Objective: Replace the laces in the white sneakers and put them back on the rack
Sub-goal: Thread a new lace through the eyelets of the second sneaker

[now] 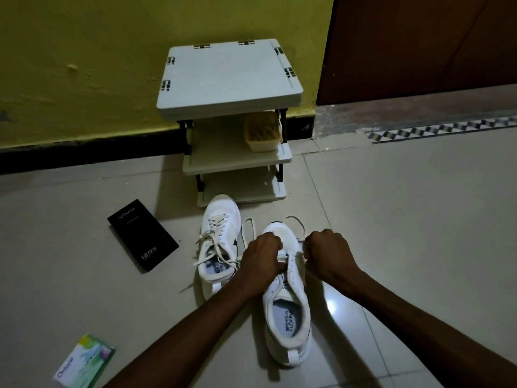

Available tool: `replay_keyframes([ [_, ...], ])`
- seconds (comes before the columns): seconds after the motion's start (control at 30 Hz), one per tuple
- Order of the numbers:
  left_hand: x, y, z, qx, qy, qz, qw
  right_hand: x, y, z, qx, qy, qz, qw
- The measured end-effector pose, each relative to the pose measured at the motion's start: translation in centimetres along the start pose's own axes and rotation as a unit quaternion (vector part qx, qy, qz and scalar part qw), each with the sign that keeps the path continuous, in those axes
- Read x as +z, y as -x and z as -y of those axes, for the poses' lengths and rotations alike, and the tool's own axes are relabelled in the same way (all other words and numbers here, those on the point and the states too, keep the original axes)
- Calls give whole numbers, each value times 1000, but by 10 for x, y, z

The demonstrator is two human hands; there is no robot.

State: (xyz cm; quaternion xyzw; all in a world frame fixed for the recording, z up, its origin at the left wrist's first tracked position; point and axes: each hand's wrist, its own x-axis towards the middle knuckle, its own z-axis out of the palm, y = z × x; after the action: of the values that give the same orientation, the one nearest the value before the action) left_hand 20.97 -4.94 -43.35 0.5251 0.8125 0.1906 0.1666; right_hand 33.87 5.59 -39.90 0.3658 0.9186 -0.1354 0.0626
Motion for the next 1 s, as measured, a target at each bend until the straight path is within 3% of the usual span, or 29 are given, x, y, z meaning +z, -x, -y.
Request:
replay_keyframes([
  [0.27,-6,-3,-4,-14,-1,16,1000,-2,2,-7,-6,-31,0,1000],
  [0.4,-27,-7,-6,-40,117,-23,992,-26,2,-14,13,-226,-13,974],
  [0.5,-63,-12,-19,-93,292,-122,944,-70,3,-3,21,-406,-66,911],
  [0.6,-113,-17,-39,-83,425,-186,882,-125,3,19,14,-531,-87,843],
  [0.73,-192,-28,-69,-57,544,-228,805,-211,0,52,-51,-565,-131,813],
  [1.0,-324,-20,-134,64,542,-288,787,-339,14,97,-129,-560,-265,774],
])
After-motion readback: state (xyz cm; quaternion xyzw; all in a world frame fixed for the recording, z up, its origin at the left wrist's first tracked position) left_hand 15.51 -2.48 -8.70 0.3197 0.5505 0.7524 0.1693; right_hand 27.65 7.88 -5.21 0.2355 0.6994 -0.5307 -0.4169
